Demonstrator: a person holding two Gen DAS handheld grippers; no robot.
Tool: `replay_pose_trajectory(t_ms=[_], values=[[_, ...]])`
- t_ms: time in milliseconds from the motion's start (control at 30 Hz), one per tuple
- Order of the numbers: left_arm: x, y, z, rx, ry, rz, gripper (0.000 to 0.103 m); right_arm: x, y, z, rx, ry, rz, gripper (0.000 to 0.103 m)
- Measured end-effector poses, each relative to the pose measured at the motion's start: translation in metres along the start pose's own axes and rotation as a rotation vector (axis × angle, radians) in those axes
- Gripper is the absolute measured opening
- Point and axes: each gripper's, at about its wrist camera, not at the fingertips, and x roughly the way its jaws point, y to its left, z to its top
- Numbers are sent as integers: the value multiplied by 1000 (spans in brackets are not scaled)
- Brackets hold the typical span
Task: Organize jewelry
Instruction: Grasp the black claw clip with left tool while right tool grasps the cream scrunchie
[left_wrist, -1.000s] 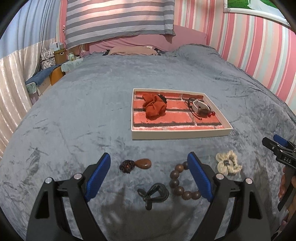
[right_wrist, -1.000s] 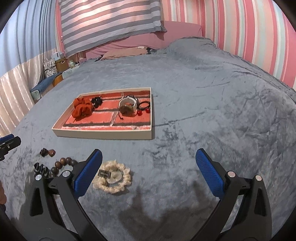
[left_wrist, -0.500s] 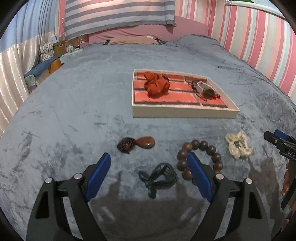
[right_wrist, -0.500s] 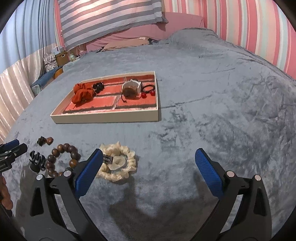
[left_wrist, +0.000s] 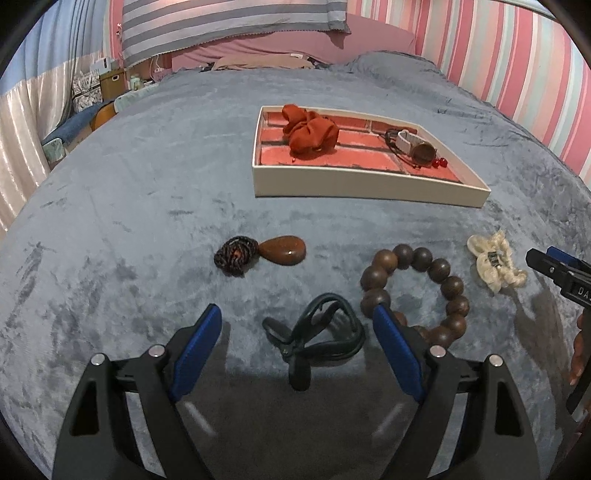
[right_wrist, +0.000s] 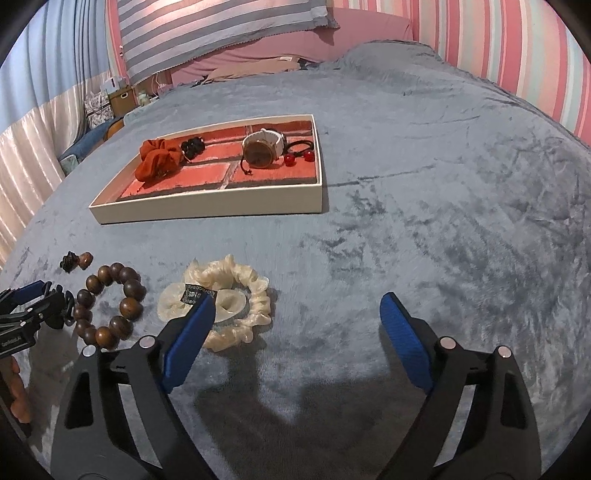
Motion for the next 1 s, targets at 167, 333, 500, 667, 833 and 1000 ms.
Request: replay_pose_trajectory(t_ms=[167, 333, 500, 667, 833, 1000], values=[[5, 2, -1, -3, 5, 0, 82, 8, 4, -2, -13, 12, 1, 86], [9, 5, 0, -7, 12, -14, 77, 14, 7, -1, -16, 18, 6, 85], [10, 4, 0, -2, 12, -18, 75, 18, 8, 1, -19, 18, 6, 82], [13, 4, 0, -4, 18, -45, 68, 34, 9, 8, -23, 48, -5, 75], [14, 5, -1, -2, 20, -72, 61, 46, 14, 3, -33, 76, -2, 69], [15, 6, -2, -6, 21, -87, 56, 48, 13, 1, -35, 68, 9, 50]])
